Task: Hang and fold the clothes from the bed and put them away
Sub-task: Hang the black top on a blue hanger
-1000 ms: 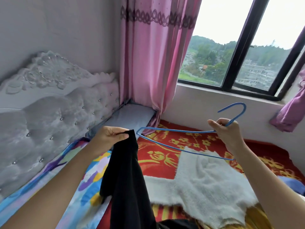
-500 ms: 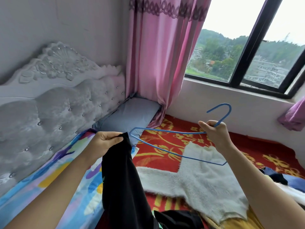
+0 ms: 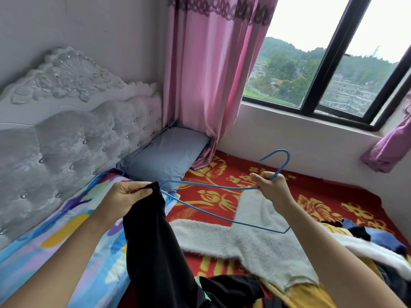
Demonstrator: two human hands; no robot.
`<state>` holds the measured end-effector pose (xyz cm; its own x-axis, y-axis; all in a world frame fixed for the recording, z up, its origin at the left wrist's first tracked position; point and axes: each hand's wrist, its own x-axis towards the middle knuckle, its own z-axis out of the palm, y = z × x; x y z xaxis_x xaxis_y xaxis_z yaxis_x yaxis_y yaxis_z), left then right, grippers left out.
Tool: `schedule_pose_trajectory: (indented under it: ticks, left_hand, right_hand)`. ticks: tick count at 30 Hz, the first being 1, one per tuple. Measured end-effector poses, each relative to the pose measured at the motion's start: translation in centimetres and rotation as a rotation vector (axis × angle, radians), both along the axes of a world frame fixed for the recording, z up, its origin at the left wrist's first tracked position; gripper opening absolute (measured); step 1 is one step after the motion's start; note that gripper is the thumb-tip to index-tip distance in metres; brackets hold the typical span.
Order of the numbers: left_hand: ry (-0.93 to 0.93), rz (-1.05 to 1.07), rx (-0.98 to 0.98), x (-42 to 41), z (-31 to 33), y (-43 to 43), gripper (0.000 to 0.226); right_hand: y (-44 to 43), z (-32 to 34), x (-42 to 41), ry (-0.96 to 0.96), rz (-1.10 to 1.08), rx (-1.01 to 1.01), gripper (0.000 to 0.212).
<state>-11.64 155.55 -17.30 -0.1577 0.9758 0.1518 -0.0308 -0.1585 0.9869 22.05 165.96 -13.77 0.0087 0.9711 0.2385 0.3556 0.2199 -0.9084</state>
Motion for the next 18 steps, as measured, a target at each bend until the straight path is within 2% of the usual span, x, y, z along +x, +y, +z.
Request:
schedule_pose_trajectory:
  ticks: [6,10,15,18]
  left_hand:
    - [0.060,0.037,-0.027,-0.2,-0.4,-0.8,0.025]
    - [0.075,-0.013,-0.048,-0.1,-0.7,-1.8,0.040]
    - [0.070,-0.021,-0.075,-0.2,-1.0,-2.8,0.041]
    - [0.202,-0.051,-0.041,0.0,-0.9,-2.8,0.045]
  right_hand:
    - [-0.1,-1.0,-0.5,-0.011,0.053,-0.083,0.045]
    - [-0.2,-1.3,-1.1,-0.073,0.085,-0.073,0.043]
    - [0.0,-0.3,-1.5,-0.121,0.075,0.016,0.041]
    - [-0.6,-0.1,-2.1,-0.206,0.123,0.043,0.042]
